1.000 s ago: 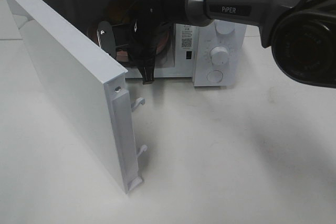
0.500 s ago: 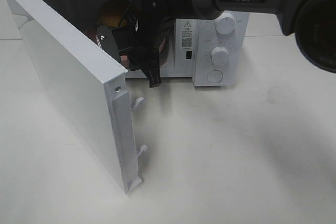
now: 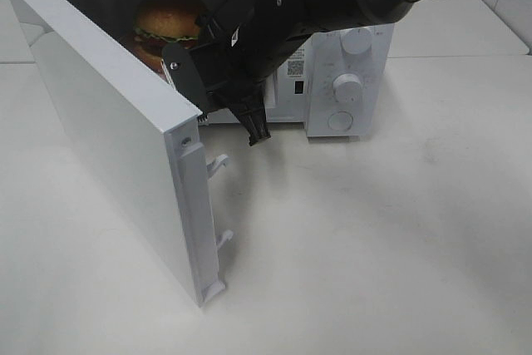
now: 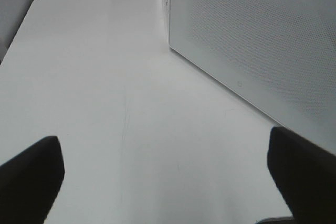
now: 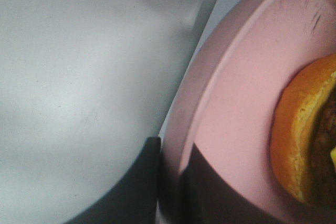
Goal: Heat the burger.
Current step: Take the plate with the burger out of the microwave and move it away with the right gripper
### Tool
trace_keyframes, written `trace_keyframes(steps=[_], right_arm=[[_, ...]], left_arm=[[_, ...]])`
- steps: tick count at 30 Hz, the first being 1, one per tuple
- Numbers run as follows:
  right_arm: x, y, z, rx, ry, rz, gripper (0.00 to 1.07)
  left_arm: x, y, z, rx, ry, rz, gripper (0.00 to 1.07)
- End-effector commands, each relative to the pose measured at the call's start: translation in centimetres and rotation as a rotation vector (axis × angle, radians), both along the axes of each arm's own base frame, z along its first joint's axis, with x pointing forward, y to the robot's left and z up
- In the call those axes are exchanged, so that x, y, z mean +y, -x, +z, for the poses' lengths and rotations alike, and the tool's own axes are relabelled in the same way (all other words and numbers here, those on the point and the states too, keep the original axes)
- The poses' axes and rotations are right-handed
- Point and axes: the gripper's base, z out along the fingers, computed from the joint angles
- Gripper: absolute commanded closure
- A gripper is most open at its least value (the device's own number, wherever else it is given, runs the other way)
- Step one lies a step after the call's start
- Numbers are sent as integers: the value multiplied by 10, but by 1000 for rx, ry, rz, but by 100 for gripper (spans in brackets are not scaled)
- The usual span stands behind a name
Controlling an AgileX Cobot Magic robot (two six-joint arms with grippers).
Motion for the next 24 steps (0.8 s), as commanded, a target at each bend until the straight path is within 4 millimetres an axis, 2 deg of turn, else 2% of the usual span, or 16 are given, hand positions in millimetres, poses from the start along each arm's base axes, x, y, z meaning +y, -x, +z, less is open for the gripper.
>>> trace_keyframes(steps=[1,9,24], right_arm=[[-1,0,22,-99,-53,-3,107],[-17,13,27,-113,-53,-10,107],[-40,41,23,-139,-9,12,107]], left_arm=[[0,1,0,-2,2,2,9],[0,1,0,-2,2,2,9],[0,1,0,-2,2,2,9]])
